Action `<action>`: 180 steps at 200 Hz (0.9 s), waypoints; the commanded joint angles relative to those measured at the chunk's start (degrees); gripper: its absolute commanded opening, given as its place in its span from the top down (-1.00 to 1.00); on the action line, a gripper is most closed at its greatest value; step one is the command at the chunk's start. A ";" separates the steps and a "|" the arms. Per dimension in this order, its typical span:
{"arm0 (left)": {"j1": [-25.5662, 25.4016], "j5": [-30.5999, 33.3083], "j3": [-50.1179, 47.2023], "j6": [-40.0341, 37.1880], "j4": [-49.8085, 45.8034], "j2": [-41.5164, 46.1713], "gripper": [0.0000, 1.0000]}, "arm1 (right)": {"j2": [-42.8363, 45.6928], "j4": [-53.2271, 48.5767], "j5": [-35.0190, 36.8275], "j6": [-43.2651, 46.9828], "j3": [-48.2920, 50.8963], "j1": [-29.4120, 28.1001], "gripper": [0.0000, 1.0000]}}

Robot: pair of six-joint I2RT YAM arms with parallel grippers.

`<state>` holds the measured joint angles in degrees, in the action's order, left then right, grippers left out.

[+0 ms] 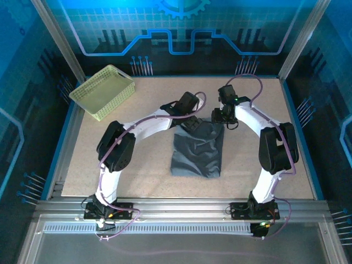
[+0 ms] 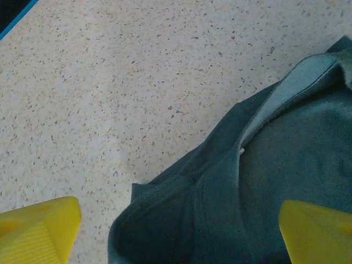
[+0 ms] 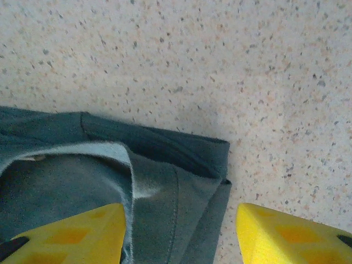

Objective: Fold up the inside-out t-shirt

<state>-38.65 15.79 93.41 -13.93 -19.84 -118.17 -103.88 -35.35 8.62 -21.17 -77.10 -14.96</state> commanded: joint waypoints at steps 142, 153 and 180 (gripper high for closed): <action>4.57 10.99 13.36 -2.67 -7.59 -11.81 -0.73 | -1.90 1.41 0.13 -1.34 0.97 -1.33 -0.18; 5.07 11.10 14.27 -2.92 -7.97 -12.55 -0.69 | -2.37 1.27 0.17 -1.35 0.43 -1.37 -0.18; 6.13 12.69 16.04 -3.03 -7.99 -14.09 -0.65 | -2.69 0.92 -0.09 -1.33 -0.76 -1.52 -0.18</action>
<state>-33.26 25.96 107.13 -16.69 -26.72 -130.13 -105.89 -34.11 8.58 -22.24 -75.33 -15.70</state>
